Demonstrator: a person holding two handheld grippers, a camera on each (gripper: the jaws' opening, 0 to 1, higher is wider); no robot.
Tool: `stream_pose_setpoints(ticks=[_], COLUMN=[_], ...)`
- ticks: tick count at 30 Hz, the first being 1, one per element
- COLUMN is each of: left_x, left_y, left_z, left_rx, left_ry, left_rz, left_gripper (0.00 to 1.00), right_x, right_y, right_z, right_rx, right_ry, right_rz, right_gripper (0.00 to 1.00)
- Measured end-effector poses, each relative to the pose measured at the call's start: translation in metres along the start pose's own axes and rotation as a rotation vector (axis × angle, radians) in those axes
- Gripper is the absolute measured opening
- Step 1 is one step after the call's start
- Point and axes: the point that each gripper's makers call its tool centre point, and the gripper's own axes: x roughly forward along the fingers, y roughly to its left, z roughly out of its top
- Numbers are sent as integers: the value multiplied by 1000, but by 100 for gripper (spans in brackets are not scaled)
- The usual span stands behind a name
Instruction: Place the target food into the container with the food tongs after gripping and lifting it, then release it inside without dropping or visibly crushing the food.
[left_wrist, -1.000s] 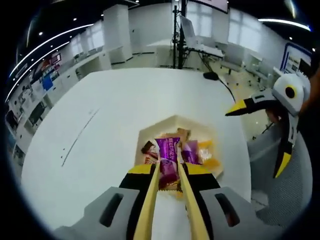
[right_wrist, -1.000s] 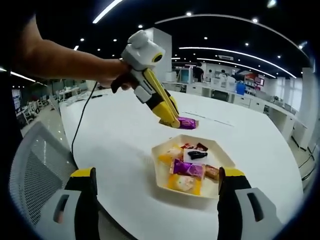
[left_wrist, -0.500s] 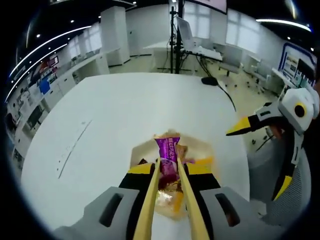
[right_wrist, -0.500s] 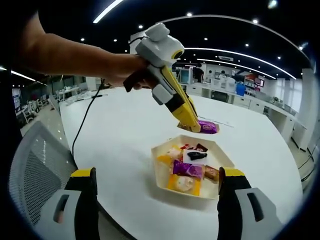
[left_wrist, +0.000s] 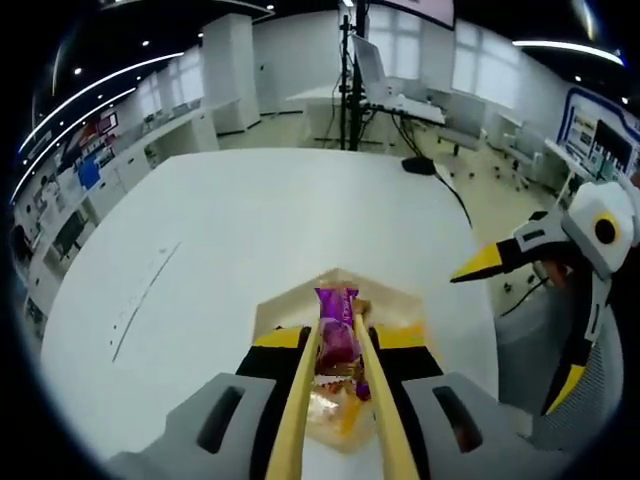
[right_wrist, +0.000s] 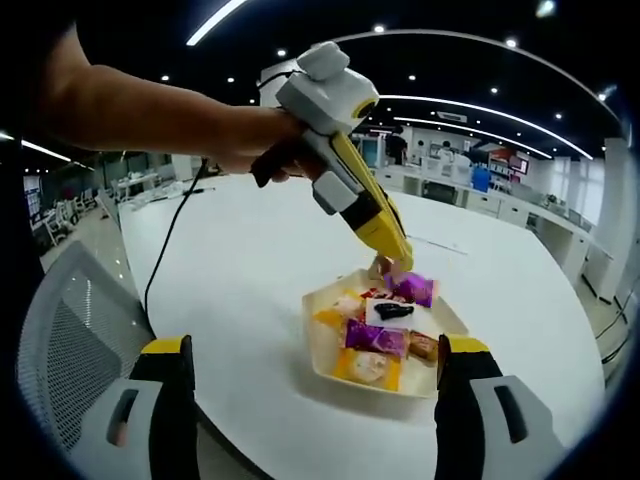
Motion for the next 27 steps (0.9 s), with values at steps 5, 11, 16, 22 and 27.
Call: stream_pose_setpoints(ticks=[5, 11, 16, 22, 27], left_x=[-3, -12, -19, -31, -42], left_y=[2, 8, 21, 40, 53], left_z=[7, 11, 11, 0, -8], left_rx=[5, 7, 14, -10, -45], left_ry=[-19, -46, -71, -68, -77], left_rz=[8, 18, 57, 106, 133], left_gripper=[23, 24, 25, 26, 26], right_x=[0, 0, 0, 0, 0], right_y=[0, 0, 0, -1, 0], right_z=[0, 0, 0, 0, -1], right_rx=[0, 1, 1, 4, 1], right_ry=[-2, -1, 1, -2, 2], right_rz=[1, -1, 3, -1, 0], right_gripper=[99, 99, 99, 99, 99])
